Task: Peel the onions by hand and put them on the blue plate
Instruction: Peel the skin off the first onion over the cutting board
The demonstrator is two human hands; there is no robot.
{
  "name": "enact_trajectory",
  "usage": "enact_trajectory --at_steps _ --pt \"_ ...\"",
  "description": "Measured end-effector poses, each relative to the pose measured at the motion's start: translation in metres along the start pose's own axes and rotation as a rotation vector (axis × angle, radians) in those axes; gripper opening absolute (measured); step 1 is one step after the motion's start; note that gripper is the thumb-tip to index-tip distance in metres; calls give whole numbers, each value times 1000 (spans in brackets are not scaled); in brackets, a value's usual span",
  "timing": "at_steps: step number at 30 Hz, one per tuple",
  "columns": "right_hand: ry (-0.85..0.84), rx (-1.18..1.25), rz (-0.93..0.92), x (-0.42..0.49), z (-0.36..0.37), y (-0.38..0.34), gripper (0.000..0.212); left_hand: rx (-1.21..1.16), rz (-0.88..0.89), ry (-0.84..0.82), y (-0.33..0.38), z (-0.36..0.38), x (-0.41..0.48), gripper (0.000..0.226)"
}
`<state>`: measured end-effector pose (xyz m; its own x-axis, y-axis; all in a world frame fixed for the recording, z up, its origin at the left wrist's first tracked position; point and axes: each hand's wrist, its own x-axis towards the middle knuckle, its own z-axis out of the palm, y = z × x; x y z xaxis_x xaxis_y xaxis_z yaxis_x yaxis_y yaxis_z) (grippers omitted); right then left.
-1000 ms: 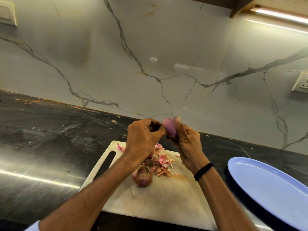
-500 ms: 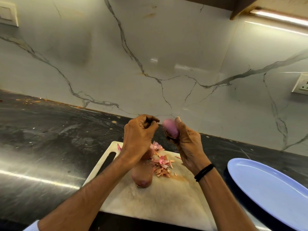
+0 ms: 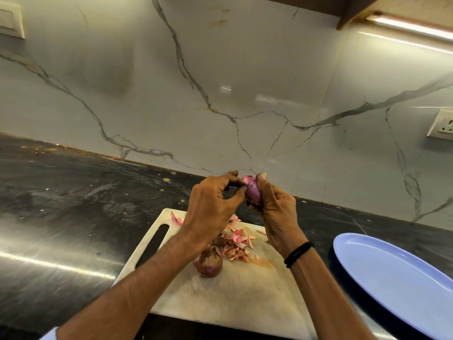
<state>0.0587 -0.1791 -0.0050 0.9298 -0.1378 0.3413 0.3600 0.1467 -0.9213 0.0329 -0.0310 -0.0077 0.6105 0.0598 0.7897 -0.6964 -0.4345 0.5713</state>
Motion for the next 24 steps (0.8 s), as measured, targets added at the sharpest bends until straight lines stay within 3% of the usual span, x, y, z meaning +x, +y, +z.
enact_trajectory --at_steps 5,12,24 --pt "-41 -40 -35 0 -1 3 70 32 14 -6 0 -1 1 28" --pt "-58 -118 -82 -2 -4 2 63 -18 2 -74 0 -4 2 30" --pt "-70 -191 -121 -5 -5 1 45 -19 30 -20 -2 -3 0 26"
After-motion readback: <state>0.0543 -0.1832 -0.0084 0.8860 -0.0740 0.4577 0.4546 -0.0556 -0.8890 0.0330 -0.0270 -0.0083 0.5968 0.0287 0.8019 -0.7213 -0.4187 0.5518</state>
